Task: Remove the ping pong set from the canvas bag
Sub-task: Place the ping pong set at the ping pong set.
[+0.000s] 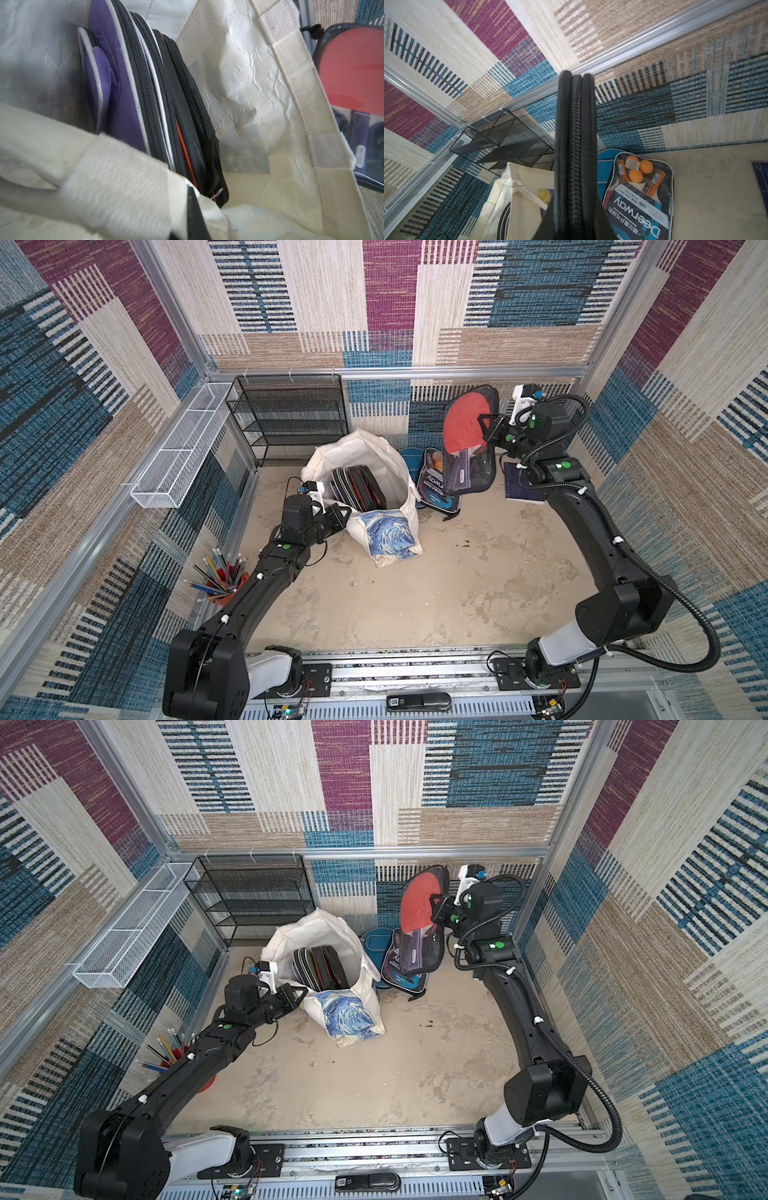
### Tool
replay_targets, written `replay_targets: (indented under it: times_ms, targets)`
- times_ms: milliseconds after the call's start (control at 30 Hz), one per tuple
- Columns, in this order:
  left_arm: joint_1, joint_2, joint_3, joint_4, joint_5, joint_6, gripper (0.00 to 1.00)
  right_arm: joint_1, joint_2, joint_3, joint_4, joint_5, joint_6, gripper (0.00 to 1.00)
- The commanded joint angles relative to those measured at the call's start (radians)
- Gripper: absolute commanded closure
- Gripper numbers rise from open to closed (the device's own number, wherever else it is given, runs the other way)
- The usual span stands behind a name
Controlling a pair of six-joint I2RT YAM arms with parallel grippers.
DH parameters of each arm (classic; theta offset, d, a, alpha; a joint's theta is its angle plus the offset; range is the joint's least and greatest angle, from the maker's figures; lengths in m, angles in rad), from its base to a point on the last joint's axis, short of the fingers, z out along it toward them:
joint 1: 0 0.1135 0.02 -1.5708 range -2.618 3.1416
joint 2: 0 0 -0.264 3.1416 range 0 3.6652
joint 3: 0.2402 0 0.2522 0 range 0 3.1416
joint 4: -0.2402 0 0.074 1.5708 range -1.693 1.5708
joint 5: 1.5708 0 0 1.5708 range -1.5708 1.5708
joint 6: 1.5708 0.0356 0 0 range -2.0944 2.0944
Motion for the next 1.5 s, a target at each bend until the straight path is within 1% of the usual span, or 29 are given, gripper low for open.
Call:
replay_targets:
  times_ms: [0,67,200,367,467,700,933,1033,1467]
  targets:
    - [0.002,0.005,0.0,0.028,-0.024,0.011,1.0,-0.071,0.0,-0.088,0.226,-0.141,0.136,1.0]
    - [0.002,0.005,-0.001,0.026,-0.025,0.012,1.0,-0.113,0.014,-0.149,0.303,-0.192,0.184,1.0]
    - [0.002,0.005,0.005,0.013,-0.028,0.021,1.0,-0.16,0.069,-0.217,0.411,-0.256,0.242,1.0]
    - [0.003,0.009,0.008,0.01,-0.031,0.024,1.0,-0.189,0.15,-0.272,0.555,-0.324,0.328,1.0]
    - [0.002,0.014,0.008,0.009,-0.032,0.023,1.0,-0.195,0.195,-0.283,0.613,-0.34,0.356,1.0]
    - [0.003,0.022,0.012,0.005,-0.031,0.028,1.0,-0.206,0.313,-0.297,0.768,-0.369,0.431,1.0]
    - [0.002,0.021,0.02,-0.011,-0.038,0.042,1.0,-0.208,0.419,-0.283,0.874,-0.354,0.471,1.0]
    - [0.001,0.025,0.028,-0.015,-0.038,0.044,1.0,-0.209,0.475,-0.275,0.942,-0.362,0.514,1.0]
    - [0.001,0.041,0.038,-0.024,-0.038,0.048,1.0,-0.213,0.656,-0.224,1.022,-0.351,0.557,1.0]
